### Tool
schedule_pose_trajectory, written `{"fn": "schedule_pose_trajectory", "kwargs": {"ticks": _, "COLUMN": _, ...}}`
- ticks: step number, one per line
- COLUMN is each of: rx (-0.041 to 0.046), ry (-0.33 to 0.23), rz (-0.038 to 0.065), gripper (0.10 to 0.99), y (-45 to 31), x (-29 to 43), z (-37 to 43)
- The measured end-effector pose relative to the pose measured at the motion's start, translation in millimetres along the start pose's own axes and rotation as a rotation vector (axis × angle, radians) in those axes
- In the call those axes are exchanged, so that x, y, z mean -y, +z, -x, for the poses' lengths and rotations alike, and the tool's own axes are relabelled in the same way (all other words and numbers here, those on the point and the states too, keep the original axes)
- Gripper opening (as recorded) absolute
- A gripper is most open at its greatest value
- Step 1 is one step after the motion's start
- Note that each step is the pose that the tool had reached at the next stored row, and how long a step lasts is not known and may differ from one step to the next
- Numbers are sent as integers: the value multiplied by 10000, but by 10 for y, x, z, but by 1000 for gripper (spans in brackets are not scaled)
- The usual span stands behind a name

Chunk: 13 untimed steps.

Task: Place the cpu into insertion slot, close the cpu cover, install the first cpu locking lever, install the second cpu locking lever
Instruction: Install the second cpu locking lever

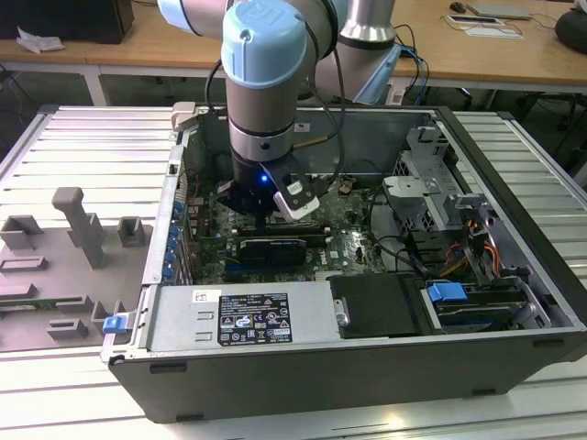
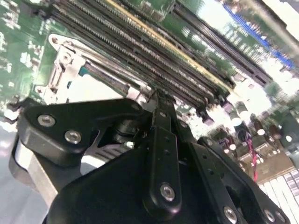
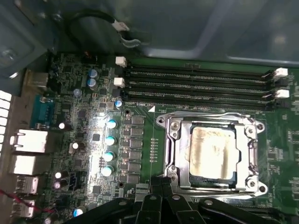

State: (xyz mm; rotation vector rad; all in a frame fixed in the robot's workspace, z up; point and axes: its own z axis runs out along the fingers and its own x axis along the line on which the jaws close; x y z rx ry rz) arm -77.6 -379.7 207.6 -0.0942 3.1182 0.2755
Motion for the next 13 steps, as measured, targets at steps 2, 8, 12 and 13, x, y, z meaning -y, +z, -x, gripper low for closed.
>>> {"fn": "schedule_pose_trajectory", "kwargs": {"ticks": 2, "rx": 1, "ry": -1, "rz": 0, "gripper": 106, "y": -36, "x": -7, "z": 1}}
{"fn": "schedule_pose_trajectory", "kwargs": {"ticks": 8, "rx": 0, "ry": -1, "rz": -6, "gripper": 106, "y": -85, "x": -16, "z": 1}}
{"fn": "schedule_pose_trajectory", "kwargs": {"ticks": 12, "rx": 1, "ry": 0, "rz": 1, "gripper": 106, "y": -90, "x": -16, "z": 1}}
{"fn": "schedule_pose_trajectory", "kwargs": {"ticks": 13, "rx": 1, "ry": 1, "rz": 11, "gripper": 106, "y": -90, "x": -17, "z": 1}}
